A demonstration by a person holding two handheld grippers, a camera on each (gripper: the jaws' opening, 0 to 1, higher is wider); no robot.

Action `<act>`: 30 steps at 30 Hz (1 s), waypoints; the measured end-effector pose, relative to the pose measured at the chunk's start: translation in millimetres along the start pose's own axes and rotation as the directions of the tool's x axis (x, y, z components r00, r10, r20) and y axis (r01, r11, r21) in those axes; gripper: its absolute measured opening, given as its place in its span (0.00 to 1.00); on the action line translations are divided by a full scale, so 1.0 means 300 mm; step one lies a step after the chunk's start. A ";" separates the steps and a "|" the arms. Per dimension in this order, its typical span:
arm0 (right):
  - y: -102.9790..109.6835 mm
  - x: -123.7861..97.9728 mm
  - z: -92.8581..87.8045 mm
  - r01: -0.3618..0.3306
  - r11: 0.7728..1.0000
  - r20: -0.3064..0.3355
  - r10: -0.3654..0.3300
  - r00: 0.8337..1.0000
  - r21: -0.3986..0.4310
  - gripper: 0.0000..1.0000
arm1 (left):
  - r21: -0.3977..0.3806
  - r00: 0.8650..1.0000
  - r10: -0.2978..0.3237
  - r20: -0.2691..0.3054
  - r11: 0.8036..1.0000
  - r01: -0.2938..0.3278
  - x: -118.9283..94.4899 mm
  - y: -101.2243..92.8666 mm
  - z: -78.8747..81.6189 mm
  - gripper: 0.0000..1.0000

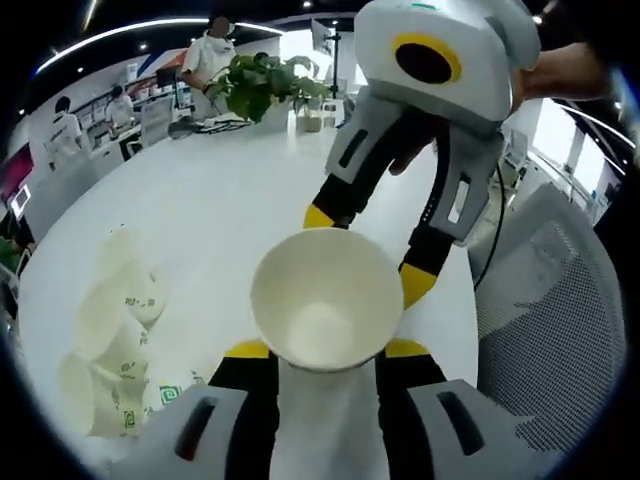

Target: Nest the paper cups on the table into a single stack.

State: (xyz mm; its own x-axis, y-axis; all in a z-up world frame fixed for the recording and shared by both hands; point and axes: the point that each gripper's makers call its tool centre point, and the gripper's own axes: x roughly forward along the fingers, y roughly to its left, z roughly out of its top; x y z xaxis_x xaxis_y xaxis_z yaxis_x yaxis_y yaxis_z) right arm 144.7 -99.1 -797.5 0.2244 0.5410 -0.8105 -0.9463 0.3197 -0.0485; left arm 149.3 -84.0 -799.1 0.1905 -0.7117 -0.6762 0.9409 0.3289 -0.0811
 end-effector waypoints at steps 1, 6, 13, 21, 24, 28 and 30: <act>-0.002 0.000 -0.004 0.000 1.000 -0.001 0.000 1.000 0.001 0.32 | -0.002 1.000 -0.003 0.000 1.000 0.003 0.005 -0.006 0.003 0.36; -0.008 0.003 -0.029 -0.009 1.000 -0.003 0.009 1.000 0.015 0.32 | -0.015 1.000 -0.010 -0.006 1.000 0.010 0.017 -0.010 0.009 0.37; -0.003 0.020 -0.031 -0.017 1.000 0.005 0.017 1.000 0.018 0.34 | -0.036 1.000 -0.007 -0.012 0.999 0.007 0.030 -0.007 -0.001 0.38; 0.009 0.017 -0.035 -0.021 0.999 0.001 0.021 1.000 0.025 0.35 | -0.046 1.000 -0.010 -0.029 0.999 0.008 0.026 -0.022 -0.013 0.42; 0.007 0.019 -0.043 -0.014 0.999 0.000 0.014 1.000 0.042 0.37 | -0.051 0.999 0.002 -0.040 0.999 -0.004 0.022 -0.019 -0.025 0.44; 0.009 0.007 -0.059 -0.004 0.998 -0.011 0.004 1.000 0.067 0.45 | -0.068 0.999 0.015 -0.041 0.998 -0.018 0.012 -0.012 -0.042 0.47; 0.002 -0.001 -0.068 0.014 0.998 -0.015 -0.013 1.000 0.067 0.50 | -0.082 0.999 0.028 -0.037 0.996 -0.031 -0.001 -0.007 -0.054 0.48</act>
State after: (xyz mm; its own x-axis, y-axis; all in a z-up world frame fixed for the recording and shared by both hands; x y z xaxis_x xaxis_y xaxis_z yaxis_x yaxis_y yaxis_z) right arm 139.3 -114.8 -809.2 0.2329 0.5248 -0.8188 -0.9254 0.3786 -0.0206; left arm 142.7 -74.4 -810.7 0.2062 -0.6788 -0.7047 0.9083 0.4006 -0.1202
